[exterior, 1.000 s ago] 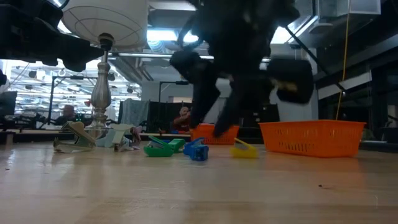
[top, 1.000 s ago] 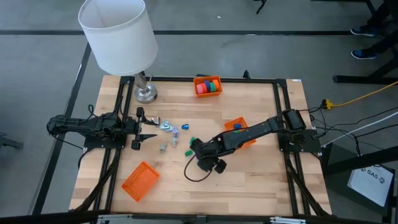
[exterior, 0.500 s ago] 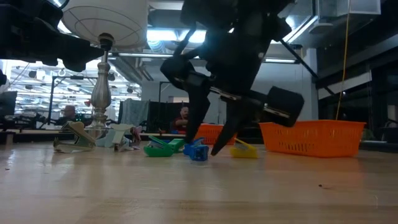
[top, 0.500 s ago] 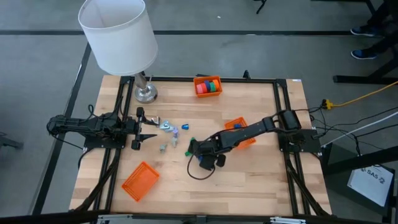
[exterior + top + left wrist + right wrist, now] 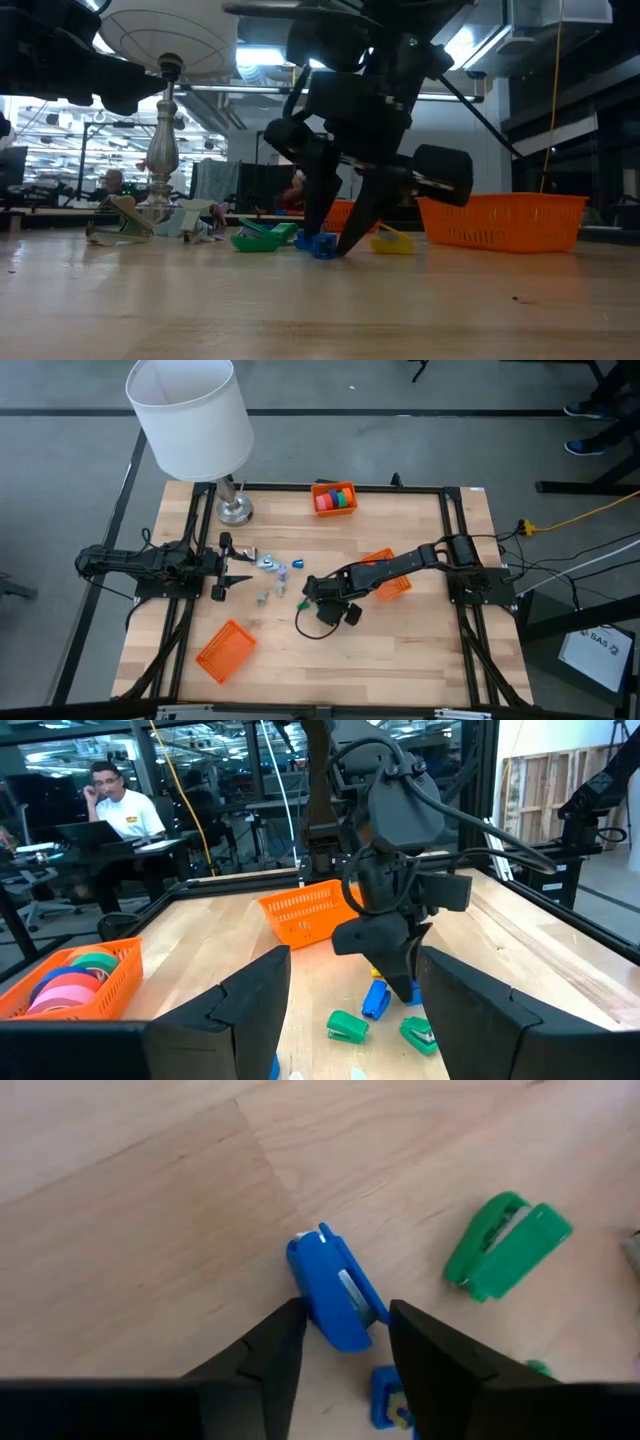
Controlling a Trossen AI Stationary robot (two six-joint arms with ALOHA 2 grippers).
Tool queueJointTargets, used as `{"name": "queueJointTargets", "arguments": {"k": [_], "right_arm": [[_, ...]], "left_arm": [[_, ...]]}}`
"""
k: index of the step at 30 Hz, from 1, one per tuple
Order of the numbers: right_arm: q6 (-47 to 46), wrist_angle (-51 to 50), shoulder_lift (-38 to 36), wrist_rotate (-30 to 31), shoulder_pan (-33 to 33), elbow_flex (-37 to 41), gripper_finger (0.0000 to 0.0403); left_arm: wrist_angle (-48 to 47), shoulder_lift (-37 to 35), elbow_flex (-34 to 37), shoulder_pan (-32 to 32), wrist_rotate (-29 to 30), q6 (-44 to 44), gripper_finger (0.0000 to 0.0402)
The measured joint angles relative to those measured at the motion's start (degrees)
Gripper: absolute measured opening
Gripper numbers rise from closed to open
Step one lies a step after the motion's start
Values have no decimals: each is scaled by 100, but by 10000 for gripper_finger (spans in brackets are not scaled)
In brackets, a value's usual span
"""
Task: Pick and place Stapler, Stapler remover, tape
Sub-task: Put the blue stapler into the middle orange bin, then put the yellow stapler into the middle orange bin
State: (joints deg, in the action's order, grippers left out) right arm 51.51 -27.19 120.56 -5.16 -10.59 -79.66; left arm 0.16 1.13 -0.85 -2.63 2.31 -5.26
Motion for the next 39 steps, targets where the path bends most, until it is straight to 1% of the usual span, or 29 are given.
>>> {"name": "queueJointTargets", "arguments": {"k": [5, 9, 17, 19, 22, 23, 25, 30, 33, 34, 39], "right_arm": [[-417, -132, 3, -75, -4, 9, 100], [-1108, -178, 4, -89, -7, 13, 67], [-2799, -412, -54, -112, -13, 21, 48], [-3004, -616, -152, -114, -16, 45, 37], [-3033, -1059, -329, -114, -33, 79, 9], [-3036, -1090, -396, -113, -33, 79, 6], [-3113, -1179, -550, -125, -35, 66, 9], [-3183, -1001, -710, -95, -134, 61, 47], [-3319, -1058, -761, -60, -142, 55, 66], [-3424, -1099, -761, -8, -119, 55, 72], [-3976, -1314, -762, 641, -61, 48, 109]], "left_arm": [[0, -2, 1, 0, 0, 0, 217], [0, -1, -1, 0, 0, 0, 216], [0, -2, 1, 0, 0, 0, 217], [0, -1, 1, 0, -2, 0, 216], [0, -2, 1, 0, 0, 0, 215], [0, 0, 0, 0, -2, 0, 215], [0, -1, -1, 0, -1, 0, 215], [0, -2, -1, 0, -1, 0, 216], [0, -2, 1, 0, -2, 0, 215], [0, -2, -1, 0, -2, 0, 215], [0, -1, 0, 0, -1, 0, 217]]}}
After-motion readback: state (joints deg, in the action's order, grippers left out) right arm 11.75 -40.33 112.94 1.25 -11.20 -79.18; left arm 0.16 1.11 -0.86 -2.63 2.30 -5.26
